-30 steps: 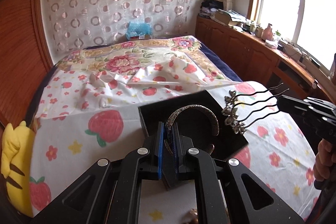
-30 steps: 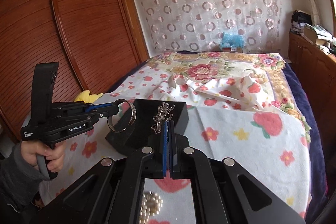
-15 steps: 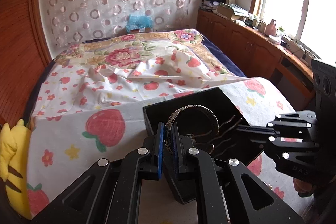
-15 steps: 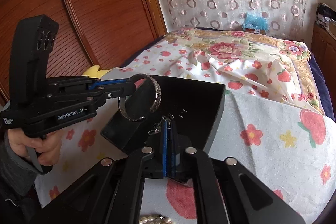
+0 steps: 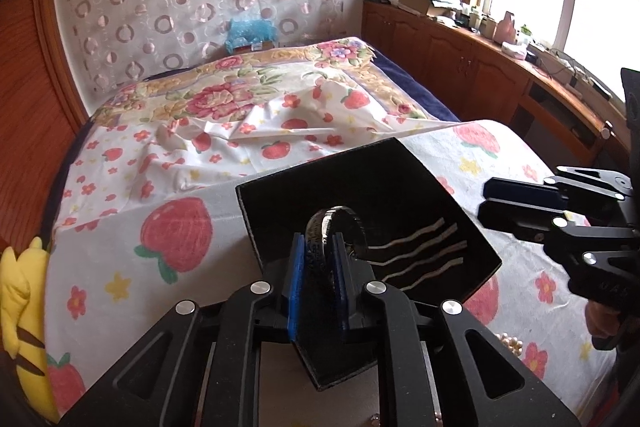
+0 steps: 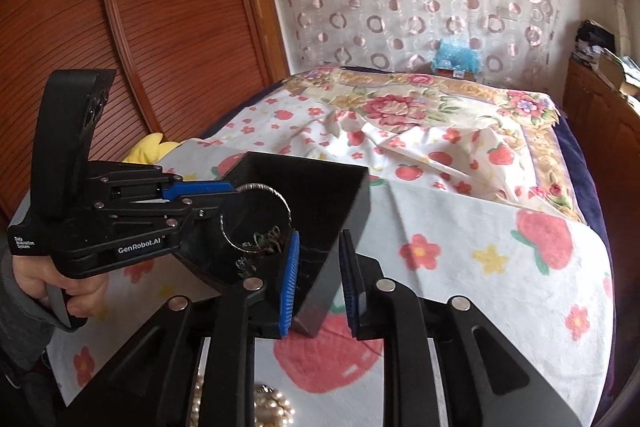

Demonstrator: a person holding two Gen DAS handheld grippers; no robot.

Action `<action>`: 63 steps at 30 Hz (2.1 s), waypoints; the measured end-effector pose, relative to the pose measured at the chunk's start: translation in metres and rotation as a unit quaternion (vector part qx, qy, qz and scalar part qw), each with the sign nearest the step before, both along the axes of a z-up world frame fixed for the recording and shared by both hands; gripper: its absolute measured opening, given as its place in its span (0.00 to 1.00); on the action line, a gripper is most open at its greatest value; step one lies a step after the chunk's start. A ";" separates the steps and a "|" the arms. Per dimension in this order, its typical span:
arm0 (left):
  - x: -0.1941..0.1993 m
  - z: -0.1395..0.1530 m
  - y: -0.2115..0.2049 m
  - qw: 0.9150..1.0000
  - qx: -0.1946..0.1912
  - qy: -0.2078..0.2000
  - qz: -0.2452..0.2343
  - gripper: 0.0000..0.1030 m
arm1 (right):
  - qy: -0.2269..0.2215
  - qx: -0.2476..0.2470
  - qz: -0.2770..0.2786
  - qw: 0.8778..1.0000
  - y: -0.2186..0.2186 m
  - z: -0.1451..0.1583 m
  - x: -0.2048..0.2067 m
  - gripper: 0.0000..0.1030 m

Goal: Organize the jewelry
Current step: 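Lower the bangle and hairpins into the black box and open both grippers, then grasp the wooden bead bracelet with the left gripper while the right grasps the red string bracelet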

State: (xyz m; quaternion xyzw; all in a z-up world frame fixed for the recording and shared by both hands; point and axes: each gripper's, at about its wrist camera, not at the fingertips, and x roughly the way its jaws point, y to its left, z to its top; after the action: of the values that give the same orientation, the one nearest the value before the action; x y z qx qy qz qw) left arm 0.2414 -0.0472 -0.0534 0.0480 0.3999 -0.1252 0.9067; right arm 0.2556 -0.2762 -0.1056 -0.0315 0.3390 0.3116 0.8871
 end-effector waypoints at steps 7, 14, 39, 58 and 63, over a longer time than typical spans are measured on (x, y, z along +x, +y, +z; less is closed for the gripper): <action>-0.012 0.010 0.003 1.000 -0.008 -0.013 0.002 0.21 | -0.004 -0.008 -0.017 1.000 -0.011 -0.004 -0.020 0.22; -0.051 0.019 0.012 0.999 -0.017 -0.030 0.008 0.21 | -0.008 -0.016 -0.028 0.999 -0.019 -0.012 -0.053 0.22; -0.181 -0.026 0.004 1.000 -0.016 0.002 -0.020 0.28 | 0.017 -0.053 -0.067 0.996 -0.026 -0.060 -0.162 0.23; -0.189 -0.020 0.016 0.999 -0.026 -0.018 0.002 0.12 | 0.006 -0.054 -0.036 0.998 0.006 -0.049 -0.168 0.23; -0.192 0.000 0.039 0.998 -0.041 -0.048 0.025 0.12 | -0.001 -0.054 -0.017 0.998 0.023 -0.042 -0.161 0.23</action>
State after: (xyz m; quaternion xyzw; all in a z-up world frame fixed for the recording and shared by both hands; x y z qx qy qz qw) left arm 0.0489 -0.0086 -0.0533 0.0062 0.3514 -0.1164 0.9289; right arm 0.0947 -0.2536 -0.1471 -0.0743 0.3547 0.2775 0.8898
